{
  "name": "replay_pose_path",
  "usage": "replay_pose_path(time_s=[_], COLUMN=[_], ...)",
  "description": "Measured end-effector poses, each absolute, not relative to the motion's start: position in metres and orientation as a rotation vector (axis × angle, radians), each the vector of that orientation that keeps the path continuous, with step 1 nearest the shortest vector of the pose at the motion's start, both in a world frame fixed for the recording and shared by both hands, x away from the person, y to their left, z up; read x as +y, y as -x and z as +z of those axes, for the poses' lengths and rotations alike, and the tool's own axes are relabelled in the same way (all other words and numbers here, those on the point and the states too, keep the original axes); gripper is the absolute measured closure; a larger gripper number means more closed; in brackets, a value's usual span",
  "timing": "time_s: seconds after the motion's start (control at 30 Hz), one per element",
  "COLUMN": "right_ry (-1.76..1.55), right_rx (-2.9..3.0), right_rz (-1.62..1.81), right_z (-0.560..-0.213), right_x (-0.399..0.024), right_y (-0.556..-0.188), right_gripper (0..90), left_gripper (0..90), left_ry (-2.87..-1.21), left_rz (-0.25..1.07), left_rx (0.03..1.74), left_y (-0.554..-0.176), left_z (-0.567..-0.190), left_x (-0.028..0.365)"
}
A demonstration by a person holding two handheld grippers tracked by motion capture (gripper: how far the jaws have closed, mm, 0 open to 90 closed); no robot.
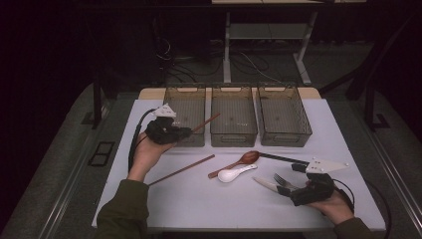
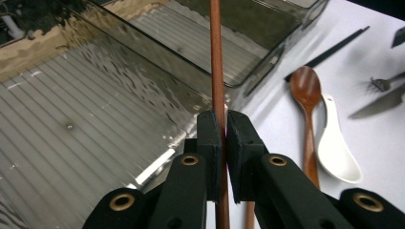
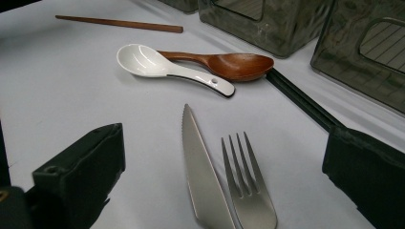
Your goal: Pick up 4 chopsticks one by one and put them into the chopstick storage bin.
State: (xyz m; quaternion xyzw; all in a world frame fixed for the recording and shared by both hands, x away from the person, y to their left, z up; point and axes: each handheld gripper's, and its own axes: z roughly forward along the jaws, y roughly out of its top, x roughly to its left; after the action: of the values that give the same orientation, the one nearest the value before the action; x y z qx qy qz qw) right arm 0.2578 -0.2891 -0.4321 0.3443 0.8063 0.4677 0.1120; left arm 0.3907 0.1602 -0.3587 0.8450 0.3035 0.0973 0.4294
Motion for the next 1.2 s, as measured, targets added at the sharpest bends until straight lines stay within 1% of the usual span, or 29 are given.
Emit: replay_pose_path(time_s=[0.5,1.2], right_ry=[-1.014,-1.016], right_rx=[2.364,2.362], right_rz=[1.379,1.385], right_z=[-0.432,-0.432], right_x=[-0.29,-0.29], right_y=[-0.258,-0.258], right_gripper=[0.6,0.6], left_gripper=[83.6,83.6], left_ry=[-2.103,-2.076], left_rz=[0.291,0.341], left_rx=[0.807,0.931], left_y=[-0.42,-0.459], left_z=[-0.35,-0.346], left_x=[0.154,0.156])
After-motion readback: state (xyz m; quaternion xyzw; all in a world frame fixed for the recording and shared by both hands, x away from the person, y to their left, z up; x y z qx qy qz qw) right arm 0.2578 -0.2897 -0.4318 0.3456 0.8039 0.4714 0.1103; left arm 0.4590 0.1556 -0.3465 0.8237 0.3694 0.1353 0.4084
